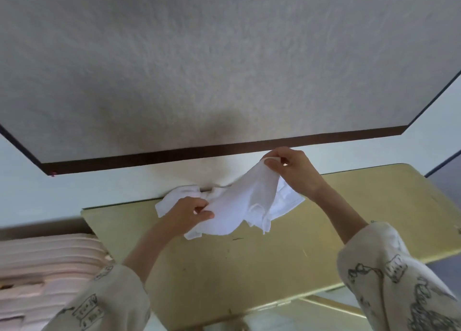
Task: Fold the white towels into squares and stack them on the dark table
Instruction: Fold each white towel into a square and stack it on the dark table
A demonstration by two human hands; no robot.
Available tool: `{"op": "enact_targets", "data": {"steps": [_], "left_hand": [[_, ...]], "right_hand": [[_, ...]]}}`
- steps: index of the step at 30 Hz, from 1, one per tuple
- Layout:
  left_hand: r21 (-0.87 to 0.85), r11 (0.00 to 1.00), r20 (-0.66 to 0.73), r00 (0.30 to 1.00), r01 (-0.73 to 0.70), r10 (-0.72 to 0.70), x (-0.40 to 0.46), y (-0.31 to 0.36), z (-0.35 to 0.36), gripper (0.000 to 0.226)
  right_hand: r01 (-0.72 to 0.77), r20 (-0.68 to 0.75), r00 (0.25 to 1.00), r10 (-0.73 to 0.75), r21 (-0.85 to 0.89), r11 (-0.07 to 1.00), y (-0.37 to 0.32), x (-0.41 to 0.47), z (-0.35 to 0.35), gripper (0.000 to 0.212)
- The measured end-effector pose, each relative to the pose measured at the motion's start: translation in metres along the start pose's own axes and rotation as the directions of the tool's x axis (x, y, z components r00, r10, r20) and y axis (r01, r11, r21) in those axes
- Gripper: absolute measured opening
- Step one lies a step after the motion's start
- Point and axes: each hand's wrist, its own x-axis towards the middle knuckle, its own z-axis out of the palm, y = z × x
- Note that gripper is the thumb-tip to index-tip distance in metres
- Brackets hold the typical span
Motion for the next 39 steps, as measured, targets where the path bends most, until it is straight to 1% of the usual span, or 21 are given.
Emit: {"op": "enact_targets", "data": {"steps": [1,3,5,6,8,9,11,13,15,18,20,22,24,26,29,31,33,36,39], "left_hand": [[-0.015,0.999,-0.044,0.999,0.031,-0.032,-0.001,-0.005,-0.004,0.027],[-0.026,0.997,-0.16,0.984,0.079,-0.082,0.0,-0.009,-0.015,0.011],[0.014,0.993,-0.28,0.954,0.117,-0.108,0.004,-0.009,-0.027,0.022],[-0.007,0.991,-0.338,0.932,0.133,-0.127,0.005,-0.008,-0.031,0.023],[-0.125,0.984,-0.442,0.881,0.123,-0.166,0.006,-0.009,-0.038,0.019],[-0.172,0.979,-0.48,0.859,0.107,-0.178,0.005,-0.011,-0.04,0.016],[-0.25,0.965,-0.507,0.838,0.079,-0.2,-0.001,-0.015,-0.04,0.011],[-0.325,0.944,-0.477,0.851,0.063,-0.221,-0.009,-0.02,-0.035,0.009],[-0.344,0.936,-0.41,0.884,0.079,-0.225,-0.02,-0.031,-0.024,0.009],[-0.318,0.935,-0.249,0.937,0.16,-0.245,-0.037,-0.056,-0.001,0.011],[-0.27,0.934,-0.129,0.952,0.236,-0.277,-0.046,-0.074,0.018,0.024],[-0.199,0.929,-0.003,0.947,0.313,-0.32,-0.052,-0.091,0.039,0.028],[-0.157,0.914,0.107,0.927,0.374,-0.36,-0.057,-0.105,0.06,0.025],[-0.137,0.899,0.167,0.904,0.416,-0.394,-0.062,-0.115,0.077,0.02],[-0.142,0.862,0.176,0.869,0.487,-0.462,-0.063,-0.129,0.097,0.013],[-0.124,0.843,0.137,0.851,0.523,-0.508,-0.059,-0.136,0.106,0.013],[-0.13,0.825,0.092,0.835,0.551,-0.543,-0.05,-0.142,0.109,0.011],[-0.186,0.808,0.007,0.823,0.559,-0.568,-0.031,-0.15,0.111,0.004],[-0.207,0.796,-0.09,0.8,0.568,-0.594,-0.009,-0.157,0.111,0.012]], "right_hand": [[-0.006,-0.019,1.0,0.006,-0.015,1.0,0.003,0.003,-0.001,0.016],[-0.019,-0.046,0.999,0.016,-0.063,0.998,0.011,0.012,-0.001,0.015],[-0.03,-0.045,0.999,0.025,-0.112,0.993,0.019,0.02,0.001,0.016],[-0.042,-0.043,0.998,0.037,-0.123,0.991,0.023,0.024,0.002,0.017],[-0.091,-0.048,0.995,0.087,-0.095,0.991,0.031,0.03,0.006,0.017],[-0.114,-0.046,0.993,0.112,-0.053,0.992,0.034,0.032,0.008,0.016],[-0.136,-0.011,0.991,0.136,0.022,0.99,0.039,0.031,0.013,0.015],[-0.157,0.05,0.987,0.155,0.038,0.987,0.047,0.024,0.018,0.015],[-0.194,0.136,0.973,0.187,0.039,0.98,0.06,0.012,0.023,0.015],[-0.285,0.254,0.926,0.278,-0.009,0.959,0.09,-0.008,0.035,0.015],[-0.339,0.333,0.877,0.346,-0.081,0.937,0.117,-0.021,0.047,0.016],[-0.386,0.395,0.819,0.417,-0.159,0.909,0.143,-0.034,0.06,0.011],[-0.425,0.432,0.767,0.474,-0.211,0.88,0.166,-0.047,0.074,0.012],[-0.455,0.467,0.714,0.522,-0.257,0.853,0.185,-0.058,0.088,0.014],[-0.49,0.48,0.659,0.579,-0.31,0.815,0.205,-0.065,0.104,0.017],[-0.511,0.455,0.659,0.6,-0.315,0.8,0.214,-0.063,0.112,0.018],[-0.515,0.408,0.687,0.602,-0.31,0.799,0.219,-0.058,0.12,0.018],[-0.54,0.304,0.737,0.604,-0.272,0.796,0.228,-0.046,0.133,0.014],[-0.575,0.227,0.752,0.618,-0.23,0.785,0.236,-0.03,0.147,0.014]]}}
